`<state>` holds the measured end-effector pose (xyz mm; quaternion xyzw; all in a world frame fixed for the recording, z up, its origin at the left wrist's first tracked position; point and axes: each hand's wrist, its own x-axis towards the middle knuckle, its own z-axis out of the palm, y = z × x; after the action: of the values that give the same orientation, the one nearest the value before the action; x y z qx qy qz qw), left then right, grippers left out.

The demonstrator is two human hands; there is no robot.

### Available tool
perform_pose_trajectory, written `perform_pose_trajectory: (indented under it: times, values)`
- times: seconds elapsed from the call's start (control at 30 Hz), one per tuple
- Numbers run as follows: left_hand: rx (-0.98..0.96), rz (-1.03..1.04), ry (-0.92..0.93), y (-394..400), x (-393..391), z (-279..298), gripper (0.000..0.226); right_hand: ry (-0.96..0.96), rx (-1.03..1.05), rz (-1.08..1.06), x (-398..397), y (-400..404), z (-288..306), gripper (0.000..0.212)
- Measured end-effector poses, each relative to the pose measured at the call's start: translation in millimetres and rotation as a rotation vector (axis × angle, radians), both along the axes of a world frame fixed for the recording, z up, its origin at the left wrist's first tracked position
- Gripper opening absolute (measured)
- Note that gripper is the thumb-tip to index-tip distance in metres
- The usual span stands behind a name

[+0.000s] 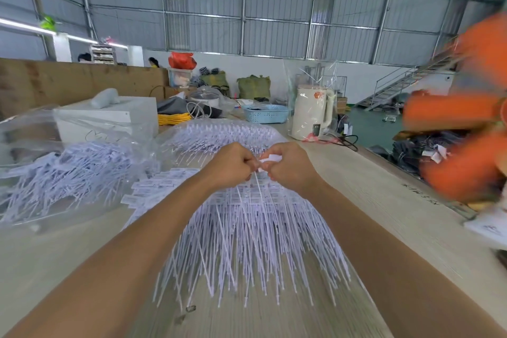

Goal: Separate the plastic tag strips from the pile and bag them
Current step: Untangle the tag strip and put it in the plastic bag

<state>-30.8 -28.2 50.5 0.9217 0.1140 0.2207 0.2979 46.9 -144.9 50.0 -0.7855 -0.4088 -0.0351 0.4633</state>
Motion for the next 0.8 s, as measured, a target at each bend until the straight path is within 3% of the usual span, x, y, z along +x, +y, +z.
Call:
perform_pose_trajectory:
  times: [0.17, 0.3, 0.53, 0.6, 0.8]
  values:
    - [-0.227, -0.038, 0.005, 2.6, -0.1, 3.8, 0.022, -0.134, -0.024, -0.096, 11.2, -8.5, -5.8, 0.013]
    - [-0.080, 0.014, 0.016, 10.9, -6.7, 2.7, 0.020, 0.162, 0.233, -0.215, 34.1, -30.8, -4.3, 0.016]
    - [-0.074, -0.008, 0.049, 19.8, 10.0, -21.7, 0.023, 0.386, 0.343, 0.012, 20.1, -33.7, 35.4, 0.010]
    - [-0.036, 0.014, 0.049, 22.0, 12.2, -32.5, 0.024, 0.405, 0.376, 0.038, 16.2, -36.7, 53.4, 0.003]
    - [0.149, 0.014, 0.178, 20.5, 16.1, -51.2, 0.029, 0.629, 0.433, 0.229, 12.9, -46.2, 80.0, 0.011]
